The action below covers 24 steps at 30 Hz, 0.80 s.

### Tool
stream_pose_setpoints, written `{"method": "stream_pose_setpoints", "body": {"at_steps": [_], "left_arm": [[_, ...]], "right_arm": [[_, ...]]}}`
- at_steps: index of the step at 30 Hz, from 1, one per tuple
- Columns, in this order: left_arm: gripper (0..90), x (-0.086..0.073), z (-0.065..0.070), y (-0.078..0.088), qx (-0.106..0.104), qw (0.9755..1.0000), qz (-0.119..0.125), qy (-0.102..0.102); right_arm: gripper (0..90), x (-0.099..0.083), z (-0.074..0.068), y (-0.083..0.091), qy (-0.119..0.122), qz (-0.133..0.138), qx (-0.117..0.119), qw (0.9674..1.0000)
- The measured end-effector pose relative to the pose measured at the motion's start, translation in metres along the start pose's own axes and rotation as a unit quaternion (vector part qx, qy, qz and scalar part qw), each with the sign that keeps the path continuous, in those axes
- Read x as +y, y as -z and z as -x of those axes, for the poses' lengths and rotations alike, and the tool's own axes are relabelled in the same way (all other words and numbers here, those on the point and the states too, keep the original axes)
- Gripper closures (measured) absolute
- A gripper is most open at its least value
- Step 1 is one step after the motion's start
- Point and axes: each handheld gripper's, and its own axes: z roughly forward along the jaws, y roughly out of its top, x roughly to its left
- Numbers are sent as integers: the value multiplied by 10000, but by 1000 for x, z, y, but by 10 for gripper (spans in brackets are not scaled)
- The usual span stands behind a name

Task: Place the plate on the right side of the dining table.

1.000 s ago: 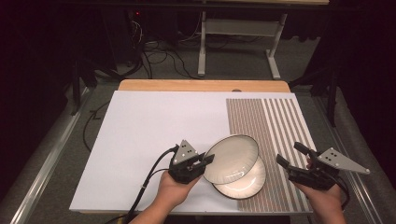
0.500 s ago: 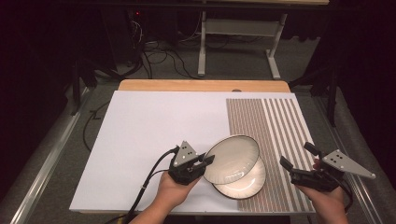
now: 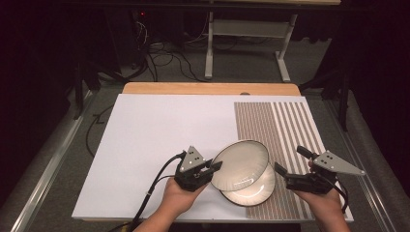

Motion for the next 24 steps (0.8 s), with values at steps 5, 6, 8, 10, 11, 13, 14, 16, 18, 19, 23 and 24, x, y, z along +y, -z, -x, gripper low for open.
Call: {"method": "stream_pose_setpoints", "body": {"at_steps": [5, 6, 8, 10, 11, 13, 14, 16, 18, 19, 23, 24], "left_arm": [[797, 0, 0, 0, -6, 10000, 4, -19], [797, 0, 0, 0, -3, 10000, 3, -25], [796, 0, 0, 0, 3, 10000, 5, -37], [796, 0, 0, 0, 9, 10000, -3, -51], [795, 0, 0, 0, 10, 10000, 5, -54], [795, -1, 0, 0, 14, 10000, 5, -67], [795, -1, 0, 0, 14, 10000, 2, -70], [794, -1, 0, 0, 17, 10000, -2, -78], [794, -1, 0, 0, 19, 10000, -4, -83], [794, -1, 0, 0, 19, 10000, -5, -88], [793, -1, 0, 0, 26, 9999, -4, -105], [793, -1, 0, 0, 29, 9999, -4, -116]], "right_arm": [[89, 1, -6, -11, -18, -118, 174, 9998], [105, 0, -8, -13, 11, -146, 206, 9997], [131, -1, -10, -19, 20, -198, 296, 9994], [151, -3, -12, -24, -2, -268, 376, 9989], [157, -3, -13, -27, 3, -310, 399, 9987], [164, -4, -15, -32, -46, -389, 456, 9982], [170, -5, -15, -35, -74, -411, 491, 9979], [184, -6, -16, -39, -125, -465, 540, 9974], [204, -7, -18, -44, -97, -512, 574, 9970], [213, -8, -18, -46, -85, -535, 591, 9968], [275, -13, -21, -51, -57, -617, 671, 9958], [296, -14, -22, -52, -45, -639, 682, 9956]]}}
